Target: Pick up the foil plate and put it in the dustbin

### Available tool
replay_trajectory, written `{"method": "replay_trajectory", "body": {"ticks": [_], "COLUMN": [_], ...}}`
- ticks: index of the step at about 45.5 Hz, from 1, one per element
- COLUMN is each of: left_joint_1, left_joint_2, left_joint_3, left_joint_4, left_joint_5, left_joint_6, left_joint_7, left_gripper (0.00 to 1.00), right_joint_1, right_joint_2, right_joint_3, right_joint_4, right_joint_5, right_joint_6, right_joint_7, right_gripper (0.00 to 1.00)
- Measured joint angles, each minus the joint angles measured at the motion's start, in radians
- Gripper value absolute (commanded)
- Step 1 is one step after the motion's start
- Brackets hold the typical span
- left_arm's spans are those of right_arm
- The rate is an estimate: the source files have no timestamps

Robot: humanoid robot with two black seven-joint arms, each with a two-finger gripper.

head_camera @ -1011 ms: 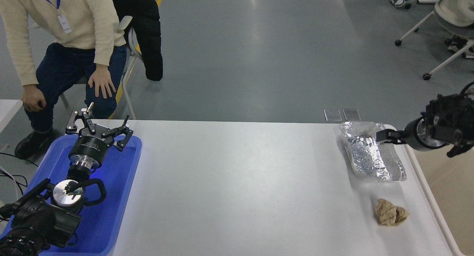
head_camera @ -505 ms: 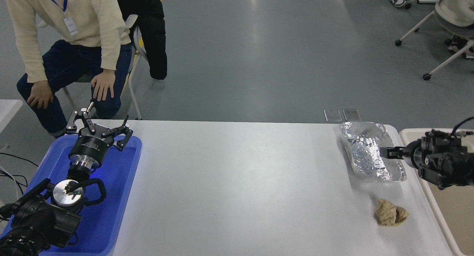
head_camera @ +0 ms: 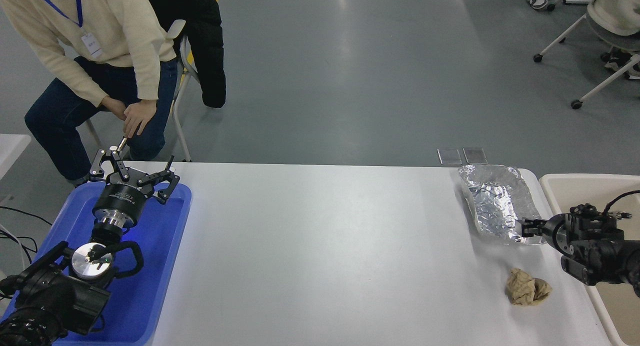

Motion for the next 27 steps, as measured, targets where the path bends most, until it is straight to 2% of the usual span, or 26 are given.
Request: {"method": "replay_trajectory", "body": {"ticks": [2,6,10,12,15,27], "left_joint_1": [0.000,0.000,0.000,0.000,0.000,0.000], "left_joint_2": [0.000,0.000,0.000,0.000,0.000,0.000], "left_joint_3": [0.000,0.000,0.000,0.000,0.000,0.000], "left_joint_4": [0.000,0.000,0.000,0.000,0.000,0.000], "left_joint_5": [0.000,0.000,0.000,0.000,0.000,0.000], "left_joint_6": [0.000,0.000,0.000,0.000,0.000,0.000], "left_joint_7": [0.000,-0.001,-0.001,-0.001,-0.001,-0.001], "left_gripper": [1.00,1.00,1.00,1.00,1.00,1.00], "right_joint_1": [-0.004,-0.011,-0.019,-0.023,-0.027,-0.032], "right_joint_2": [0.001,0.003,0.003,0.003,0.003,-0.011], "right_joint_3": [0.007,0.023,0.042,0.053,0.064,0.091], "right_joint_4": [-0.001,-0.002,-0.002,-0.002,0.000,0.049], "right_joint_5": [0.001,0.004,0.005,0.006,0.007,0.010], "right_joint_6": [-0.002,-0.004,-0.004,-0.004,-0.001,0.004], "right_joint_7": [0.000,-0.001,-0.001,-0.001,-0.001,-0.002], "right_gripper": [0.44,0.30,0.22,0.11,0.01,0.00]}}
